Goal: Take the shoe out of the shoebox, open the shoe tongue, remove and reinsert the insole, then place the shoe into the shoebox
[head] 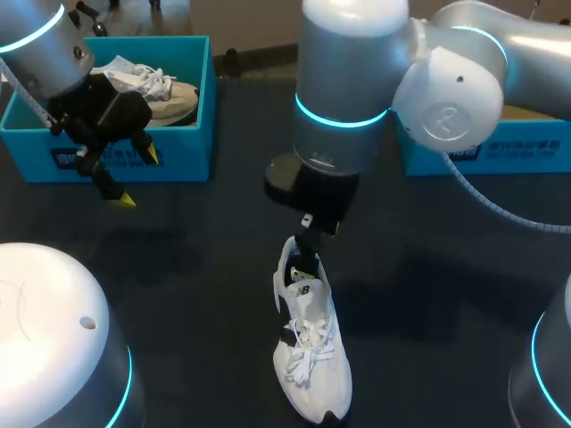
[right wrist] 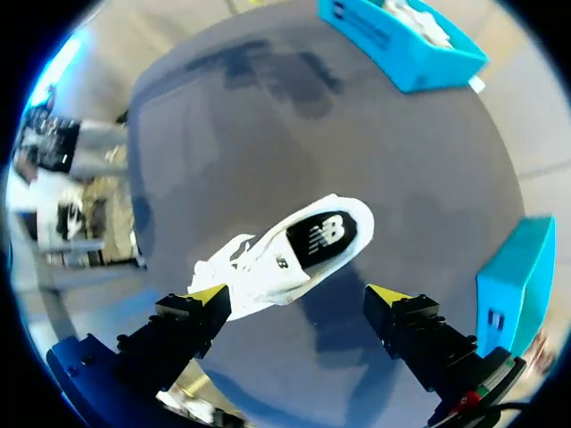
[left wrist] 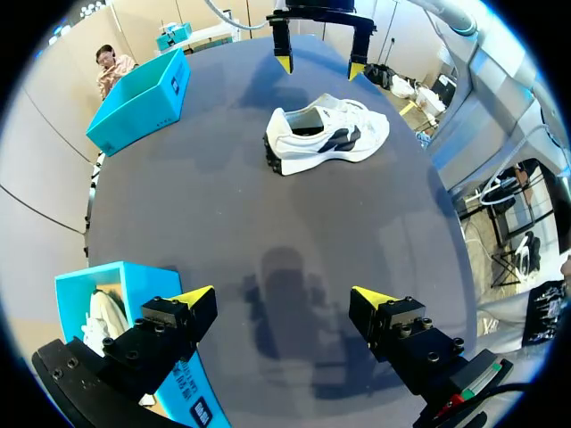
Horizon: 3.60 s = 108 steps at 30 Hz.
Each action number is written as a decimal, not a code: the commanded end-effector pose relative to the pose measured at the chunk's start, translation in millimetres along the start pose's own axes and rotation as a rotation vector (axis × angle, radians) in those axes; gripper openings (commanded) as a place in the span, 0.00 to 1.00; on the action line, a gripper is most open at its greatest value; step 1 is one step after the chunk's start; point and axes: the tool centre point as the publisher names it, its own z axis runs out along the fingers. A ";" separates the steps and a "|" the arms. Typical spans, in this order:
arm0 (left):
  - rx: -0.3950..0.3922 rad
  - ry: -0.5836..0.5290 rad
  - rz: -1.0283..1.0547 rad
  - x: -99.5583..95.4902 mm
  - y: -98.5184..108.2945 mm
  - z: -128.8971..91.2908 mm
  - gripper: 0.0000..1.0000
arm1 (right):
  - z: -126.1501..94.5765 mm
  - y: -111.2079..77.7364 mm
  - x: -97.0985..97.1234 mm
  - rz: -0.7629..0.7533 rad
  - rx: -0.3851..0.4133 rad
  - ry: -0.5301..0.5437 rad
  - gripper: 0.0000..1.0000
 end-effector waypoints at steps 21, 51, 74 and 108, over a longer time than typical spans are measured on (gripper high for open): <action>-0.003 0.001 0.000 -0.2 0.0 -0.4 1.00 | 40.8 41.2 -54.6 -0.567 0.077 -0.058 1.00; -0.003 0.001 0.000 -0.2 0.0 -0.4 1.00 | 111.0 47.1 -89.5 -0.459 -0.002 -0.061 1.00; -0.003 0.001 0.000 -0.2 0.0 -0.4 1.00 | 126.4 48.4 -94.1 -0.428 0.015 -0.022 0.61; -0.003 0.001 0.000 -0.2 0.0 -0.4 1.00 | 1.3 20.0 -125.3 -0.410 0.119 -0.164 0.00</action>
